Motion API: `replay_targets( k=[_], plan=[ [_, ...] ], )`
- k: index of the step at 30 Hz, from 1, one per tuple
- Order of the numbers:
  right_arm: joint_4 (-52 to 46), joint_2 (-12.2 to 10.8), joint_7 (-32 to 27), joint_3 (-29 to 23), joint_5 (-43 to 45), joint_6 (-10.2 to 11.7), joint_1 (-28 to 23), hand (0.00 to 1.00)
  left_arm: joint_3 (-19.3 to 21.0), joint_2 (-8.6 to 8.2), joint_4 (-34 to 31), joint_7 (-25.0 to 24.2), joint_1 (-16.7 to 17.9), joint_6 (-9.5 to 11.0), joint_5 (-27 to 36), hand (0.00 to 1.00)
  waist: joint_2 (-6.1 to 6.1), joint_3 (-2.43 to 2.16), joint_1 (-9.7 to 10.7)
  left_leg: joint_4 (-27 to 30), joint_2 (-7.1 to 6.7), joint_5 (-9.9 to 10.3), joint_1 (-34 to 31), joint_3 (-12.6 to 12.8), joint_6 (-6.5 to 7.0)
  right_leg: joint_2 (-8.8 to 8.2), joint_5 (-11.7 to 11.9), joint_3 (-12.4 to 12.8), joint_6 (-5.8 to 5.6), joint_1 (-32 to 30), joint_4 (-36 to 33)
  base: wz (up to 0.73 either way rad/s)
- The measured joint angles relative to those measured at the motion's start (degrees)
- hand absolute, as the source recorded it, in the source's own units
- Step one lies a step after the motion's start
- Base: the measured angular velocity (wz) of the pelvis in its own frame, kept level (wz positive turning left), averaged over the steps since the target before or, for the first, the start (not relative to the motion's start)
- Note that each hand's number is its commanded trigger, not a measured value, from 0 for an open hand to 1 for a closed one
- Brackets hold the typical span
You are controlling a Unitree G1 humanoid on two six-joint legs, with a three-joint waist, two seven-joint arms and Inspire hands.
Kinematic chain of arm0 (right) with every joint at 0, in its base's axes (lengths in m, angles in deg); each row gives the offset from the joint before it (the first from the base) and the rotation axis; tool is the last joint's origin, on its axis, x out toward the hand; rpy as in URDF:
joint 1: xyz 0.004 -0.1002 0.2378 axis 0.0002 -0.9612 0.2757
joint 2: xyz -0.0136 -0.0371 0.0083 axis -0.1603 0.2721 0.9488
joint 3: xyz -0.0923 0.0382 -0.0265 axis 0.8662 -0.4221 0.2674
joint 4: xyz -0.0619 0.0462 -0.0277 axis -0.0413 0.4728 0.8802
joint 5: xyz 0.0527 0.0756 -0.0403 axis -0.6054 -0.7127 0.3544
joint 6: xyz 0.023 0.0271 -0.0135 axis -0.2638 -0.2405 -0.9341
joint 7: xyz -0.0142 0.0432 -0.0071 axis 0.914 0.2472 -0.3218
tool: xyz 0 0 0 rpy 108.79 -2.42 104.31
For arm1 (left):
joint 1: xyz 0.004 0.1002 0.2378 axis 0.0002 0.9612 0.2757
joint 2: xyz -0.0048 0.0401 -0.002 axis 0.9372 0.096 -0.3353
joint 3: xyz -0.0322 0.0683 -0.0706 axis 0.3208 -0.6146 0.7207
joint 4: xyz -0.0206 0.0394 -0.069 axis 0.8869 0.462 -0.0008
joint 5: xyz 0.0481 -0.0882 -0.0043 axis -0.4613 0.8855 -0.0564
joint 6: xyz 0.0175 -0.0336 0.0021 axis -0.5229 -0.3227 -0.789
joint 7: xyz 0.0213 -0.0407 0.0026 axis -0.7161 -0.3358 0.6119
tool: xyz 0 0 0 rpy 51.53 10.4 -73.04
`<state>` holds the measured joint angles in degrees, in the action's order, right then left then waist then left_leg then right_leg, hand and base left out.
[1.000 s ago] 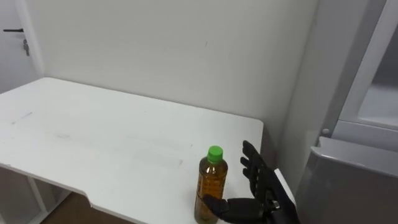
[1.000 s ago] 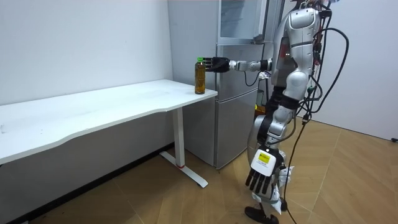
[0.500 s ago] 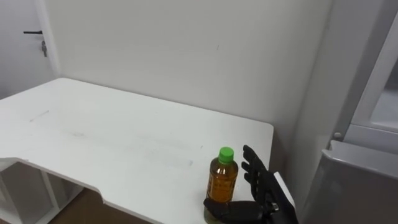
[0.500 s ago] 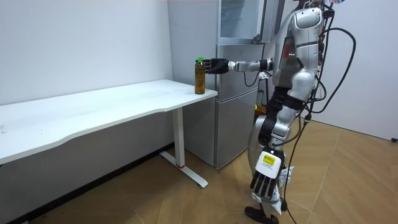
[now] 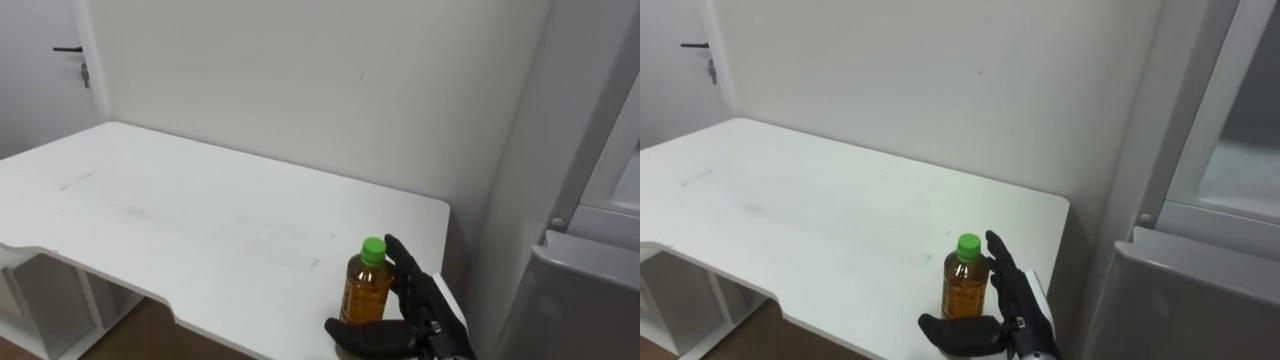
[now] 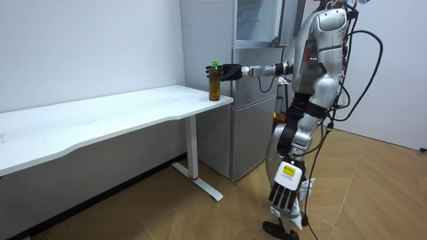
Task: Put the bottle in the upper fridge
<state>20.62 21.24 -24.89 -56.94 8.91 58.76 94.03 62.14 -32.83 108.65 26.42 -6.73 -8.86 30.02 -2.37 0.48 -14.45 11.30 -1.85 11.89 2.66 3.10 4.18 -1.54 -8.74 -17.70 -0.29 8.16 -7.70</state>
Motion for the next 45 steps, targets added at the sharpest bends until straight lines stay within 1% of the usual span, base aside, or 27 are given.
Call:
replay_targets(
  k=[8,10,12,14,18,22,25,29,33,34,35,36,38,40,41,42,45],
  plan=[
    [1.53,-0.11,0.95,0.00,-0.97,-0.12,0.48,0.00,0.00,-0.16,-0.72,-0.47,0.22,-0.53,0.08,0.00,-0.19,0.11,-0.07,-0.08,-0.04,0.00,-0.10,-0.35,0.00,-0.02,-0.08,-0.29,-0.12,0.00,0.01,0.02],
    [2.61,-0.36,1.19,0.02,-2.36,-0.75,1.37,0.00,0.01,-0.11,-1.08,-0.94,0.20,-0.68,0.08,0.00,-0.24,0.14,-0.16,-0.08,-0.04,0.00,-0.09,-0.38,0.00,-0.02,-0.10,-0.29,-0.16,0.00,0.01,0.00],
    [3.54,-1.26,1.21,0.03,-4.31,-1.17,1.71,0.00,0.00,-0.11,-1.23,-0.92,0.23,-0.96,0.08,0.00,-0.30,0.12,-0.21,0.10,-0.03,0.00,0.06,-0.46,0.00,-0.03,-0.12,-0.41,-0.19,0.10,0.02,0.00],
    [3.66,-1.70,1.32,0.10,-5.07,-1.69,1.70,0.00,0.00,-0.13,-1.37,-0.93,0.23,-1.22,0.08,0.00,-0.40,0.16,-0.21,0.14,-0.03,-0.01,0.05,-0.49,0.00,-0.04,-0.13,-0.48,-0.22,0.10,0.02,0.00],
    [3.66,-1.74,1.91,0.11,-5.32,-2.49,1.82,0.00,0.03,-0.07,-2.09,-0.98,0.29,-2.02,0.06,0.00,-0.51,0.19,-0.23,0.03,-0.06,0.00,0.00,-0.69,0.00,-0.08,-0.14,-0.97,-0.23,0.06,0.02,0.01],
    [5.14,-1.58,2.01,0.10,-7.12,-2.61,3.06,0.00,0.18,-0.11,-2.61,-1.11,0.29,-2.03,0.00,0.00,-0.50,0.19,-0.21,0.06,-0.07,0.00,-0.09,-0.95,0.00,-0.07,-0.15,-1.16,-0.24,0.07,0.02,0.02],
    [6.40,-1.57,2.22,0.06,-8.09,-2.65,4.55,0.00,1.08,-0.11,-3.02,-1.40,0.37,-2.17,-0.05,0.00,-0.49,0.20,-0.21,0.05,-0.10,0.00,-0.16,-1.38,0.00,-0.06,-0.16,-1.45,-0.26,0.10,-0.02,0.06],
    [6.46,-1.61,3.23,0.02,-11.61,-2.66,4.96,0.00,1.01,-0.13,-4.10,-1.40,0.99,-2.44,0.00,0.00,-0.22,0.38,-0.17,0.13,-0.14,-0.01,-0.06,-1.41,0.00,-0.12,-0.16,-1.42,-0.27,0.25,-0.01,0.01],
    [6.50,-1.62,3.51,0.02,-13.17,-2.66,4.97,0.00,0.96,-0.13,-4.70,-1.32,1.14,-2.43,-0.02,0.00,0.17,0.64,-0.20,0.05,-0.23,-0.01,-0.13,-1.57,0.01,-0.17,-0.20,-1.47,-0.33,0.24,-0.01,0.00],
    [6.63,-1.62,3.54,0.02,-13.30,-2.65,4.99,0.18,0.96,-0.13,-4.81,-1.22,1.13,-2.43,-0.02,0.00,0.22,0.67,-0.17,0.02,-0.29,-0.01,-0.14,-1.66,0.01,-0.22,-0.30,-1.49,-0.47,0.24,0.00,0.03],
    [6.77,-1.62,3.56,0.02,-13.31,-2.66,4.99,0.75,0.96,-0.14,-4.99,-1.16,1.14,-2.43,-0.02,0.00,0.26,0.69,-0.17,0.01,-0.31,-0.01,-0.16,-1.71,0.01,-0.22,-0.33,-1.52,-0.50,0.23,0.00,0.00],
    [6.82,-1.62,3.58,0.02,-13.31,-2.65,4.99,1.00,0.95,-0.20,-5.28,-1.12,1.23,-2.43,-0.02,0.00,0.29,0.71,-0.18,0.00,-0.31,-0.01,-0.16,-1.71,0.01,-0.22,-0.33,-1.51,-0.51,0.21,0.01,0.00],
    [6.81,-1.63,3.58,0.01,-13.38,-2.65,4.99,1.00,0.97,-0.35,-5.65,-1.08,1.45,-2.43,-0.03,0.00,0.34,0.70,-0.20,0.01,-0.33,-0.01,-0.24,-1.76,0.01,-0.22,-0.33,-1.73,-0.51,0.20,0.00,0.00],
    [6.86,-1.63,3.40,-0.05,-13.55,-2.65,5.06,1.00,0.96,-0.37,-6.25,-1.08,1.76,-2.45,-0.03,0.00,0.32,0.68,-0.20,0.04,-0.34,-0.01,-0.29,-1.88,0.01,-0.26,-0.33,-2.78,-0.51,0.20,0.00,0.04],
    [7.14,-1.65,3.24,-0.04,-13.57,-2.65,5.37,1.00,0.96,-0.38,-6.47,-1.08,1.87,-2.45,-0.03,0.00,0.33,0.68,-0.21,0.05,-0.34,-0.01,-0.30,-1.89,0.01,-0.29,-0.33,-2.89,-0.51,0.17,0.00,0.03],
    [7.33,-1.66,3.17,-0.04,-13.58,-2.65,5.56,1.00,0.96,-0.38,-6.47,-1.09,1.86,-2.45,-0.03,0.00,0.10,0.52,-0.26,0.05,-0.36,-0.02,-0.29,-1.88,0.02,-0.30,-0.33,-2.87,-0.51,0.17,0.00,0.00],
    [8.46,-1.79,3.15,-0.04,-13.60,-2.65,6.71,1.00,0.96,-0.45,-6.42,-1.23,1.75,-2.47,-0.03,0.00,0.12,0.42,-0.37,0.20,-0.41,-0.06,-0.22,-1.84,0.09,-0.36,-0.33,-2.87,-0.51,0.11,0.00,0.00]
  ],
)
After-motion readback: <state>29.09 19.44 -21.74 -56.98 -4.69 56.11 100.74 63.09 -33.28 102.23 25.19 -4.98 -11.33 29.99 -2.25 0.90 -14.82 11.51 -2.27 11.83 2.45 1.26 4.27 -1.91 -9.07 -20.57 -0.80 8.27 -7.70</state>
